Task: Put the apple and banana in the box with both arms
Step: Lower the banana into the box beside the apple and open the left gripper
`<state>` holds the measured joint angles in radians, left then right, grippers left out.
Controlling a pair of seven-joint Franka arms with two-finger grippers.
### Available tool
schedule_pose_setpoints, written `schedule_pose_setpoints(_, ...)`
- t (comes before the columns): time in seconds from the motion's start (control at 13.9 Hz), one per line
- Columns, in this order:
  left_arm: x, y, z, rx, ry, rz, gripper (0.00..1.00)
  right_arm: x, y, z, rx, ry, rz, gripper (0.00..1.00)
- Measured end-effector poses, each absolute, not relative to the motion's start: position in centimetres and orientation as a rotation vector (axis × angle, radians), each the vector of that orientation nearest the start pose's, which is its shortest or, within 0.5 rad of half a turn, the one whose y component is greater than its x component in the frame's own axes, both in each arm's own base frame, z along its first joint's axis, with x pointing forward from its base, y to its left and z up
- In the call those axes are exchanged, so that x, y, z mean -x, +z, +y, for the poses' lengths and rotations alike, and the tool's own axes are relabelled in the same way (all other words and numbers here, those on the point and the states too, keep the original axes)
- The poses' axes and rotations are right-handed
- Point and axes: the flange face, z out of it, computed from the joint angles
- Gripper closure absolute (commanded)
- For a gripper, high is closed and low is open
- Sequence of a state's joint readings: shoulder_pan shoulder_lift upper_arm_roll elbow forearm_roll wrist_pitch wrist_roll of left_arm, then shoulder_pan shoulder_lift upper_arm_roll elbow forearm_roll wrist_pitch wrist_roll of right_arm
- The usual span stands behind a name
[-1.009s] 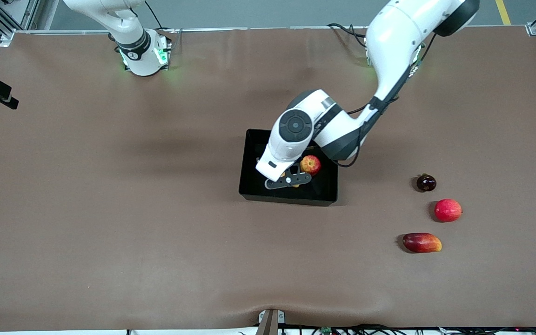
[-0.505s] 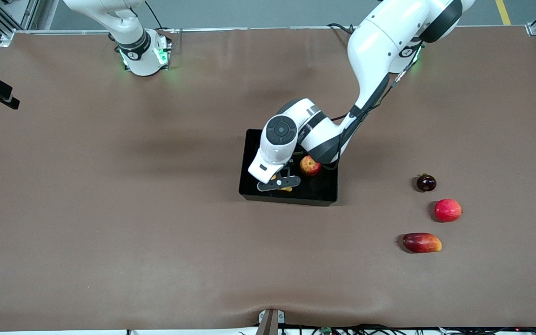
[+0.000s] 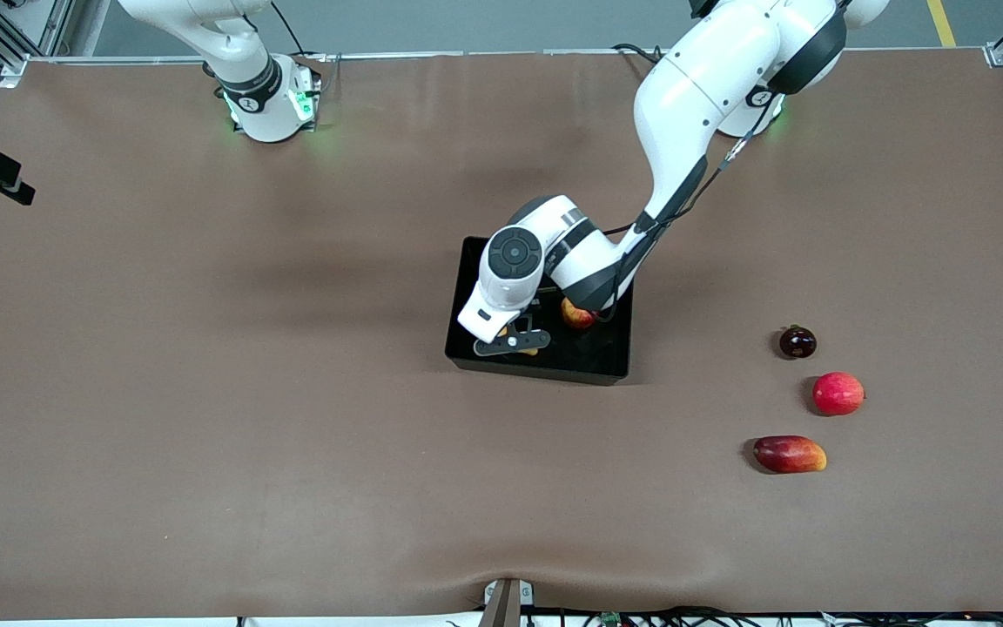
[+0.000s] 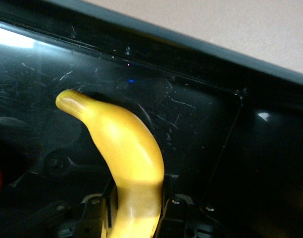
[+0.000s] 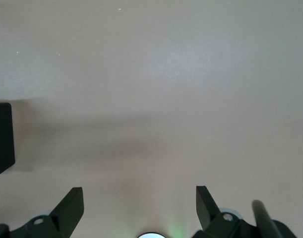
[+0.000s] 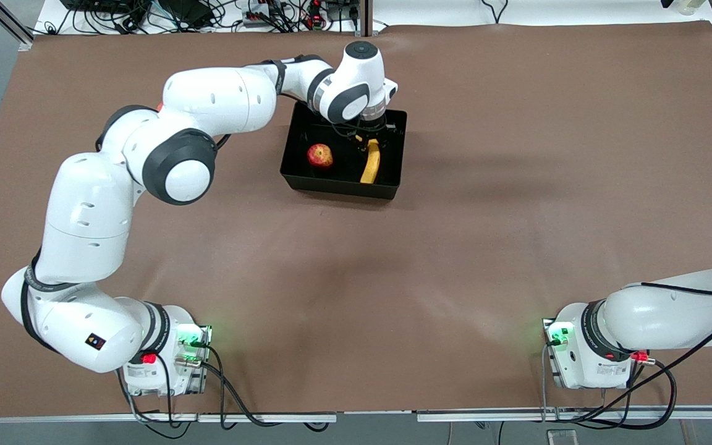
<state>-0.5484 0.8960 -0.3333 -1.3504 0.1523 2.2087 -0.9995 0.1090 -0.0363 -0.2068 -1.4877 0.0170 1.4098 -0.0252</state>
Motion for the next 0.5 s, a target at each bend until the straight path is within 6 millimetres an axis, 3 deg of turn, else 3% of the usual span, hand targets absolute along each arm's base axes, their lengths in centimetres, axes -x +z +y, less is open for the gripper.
schedule_pose_setpoints(0.29, -52.5, 21.6, -52.7, 3.229, 0.124, -0.253, 0.0, -52.4, 66.8, -5.3, 3.112, 0.064, 0.112, 0.0)
schedule_pose_setpoints(0.5, -54.7, 26.3, -51.2, 3.215, 0.049, -0.291, 0.0, -52.3, 66.8, -5.5, 3.111, 0.064, 0.117, 0.0)
